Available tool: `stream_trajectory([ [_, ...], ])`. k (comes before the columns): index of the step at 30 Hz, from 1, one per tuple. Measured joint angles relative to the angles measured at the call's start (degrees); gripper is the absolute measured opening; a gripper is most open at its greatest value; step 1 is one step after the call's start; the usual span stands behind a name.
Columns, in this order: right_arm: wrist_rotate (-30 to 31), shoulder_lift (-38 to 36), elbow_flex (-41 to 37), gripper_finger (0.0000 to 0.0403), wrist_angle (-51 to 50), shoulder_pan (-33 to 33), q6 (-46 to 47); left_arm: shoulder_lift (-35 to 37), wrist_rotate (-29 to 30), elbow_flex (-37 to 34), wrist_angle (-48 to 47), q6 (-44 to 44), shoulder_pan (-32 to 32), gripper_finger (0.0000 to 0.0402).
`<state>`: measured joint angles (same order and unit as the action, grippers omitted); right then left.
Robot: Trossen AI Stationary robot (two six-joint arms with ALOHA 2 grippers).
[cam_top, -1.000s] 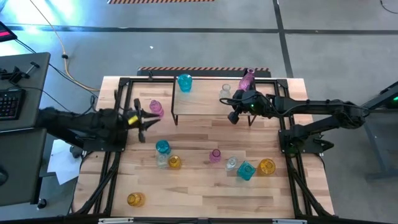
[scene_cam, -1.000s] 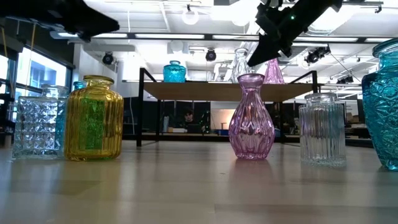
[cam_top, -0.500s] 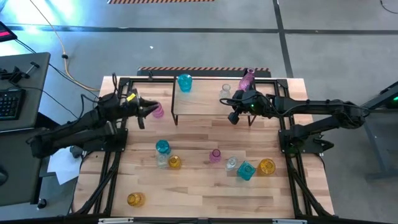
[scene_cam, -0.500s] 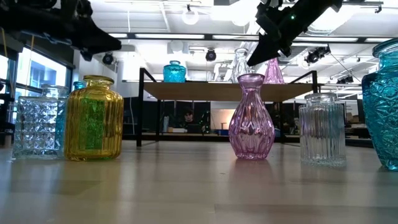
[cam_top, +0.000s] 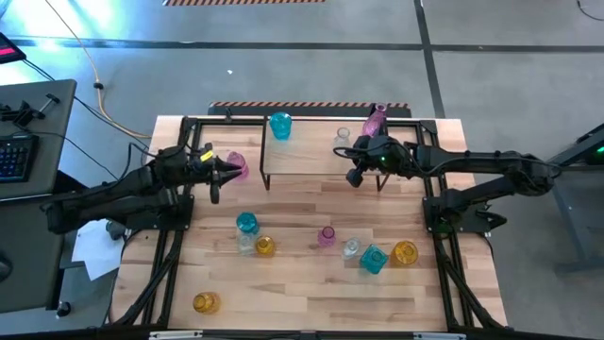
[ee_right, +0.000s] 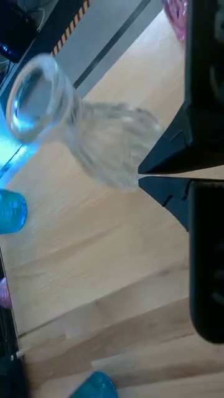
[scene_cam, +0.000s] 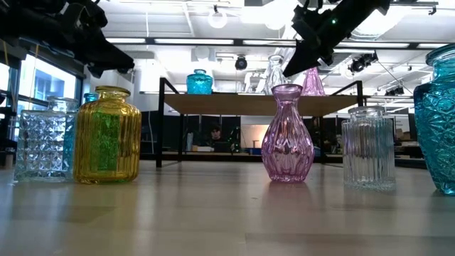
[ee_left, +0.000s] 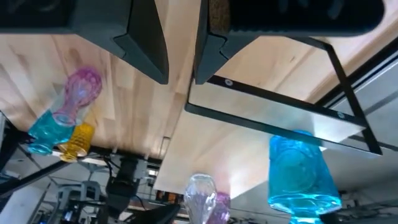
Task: Sort vases onto shelf
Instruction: Put the top transparent vase on the shelf
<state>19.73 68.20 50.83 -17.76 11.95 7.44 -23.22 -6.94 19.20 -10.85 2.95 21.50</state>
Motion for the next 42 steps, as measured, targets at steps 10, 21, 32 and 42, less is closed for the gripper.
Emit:
stream_trajectory([
  [10, -0.80, 0.74, 0.00, 0.0000, 0.11, 3.20, -0.47, 0.00, 0.02, 0.00, 1.94, -0.10, -1.01, 0.0071],
  [21, -3.98, 6.26, 0.00, 0.0000, 8.34, 5.47, -3.55, 0.00, 0.04, 0.00, 2.27, -0.17, -1.01, 0.0071],
  [32, -6.49, 6.49, 0.00, 0.0000, 12.69, 7.99, -3.73, 0.00, 0.05, 0.00, 2.74, -1.13, -1.01, 0.0071],
  [42, -6.78, 6.49, 0.00, 0.0000, 9.86, 6.95, -1.33, 0.00, 0.04, 0.00, 3.08, -1.11, -1.01, 0.0071],
])
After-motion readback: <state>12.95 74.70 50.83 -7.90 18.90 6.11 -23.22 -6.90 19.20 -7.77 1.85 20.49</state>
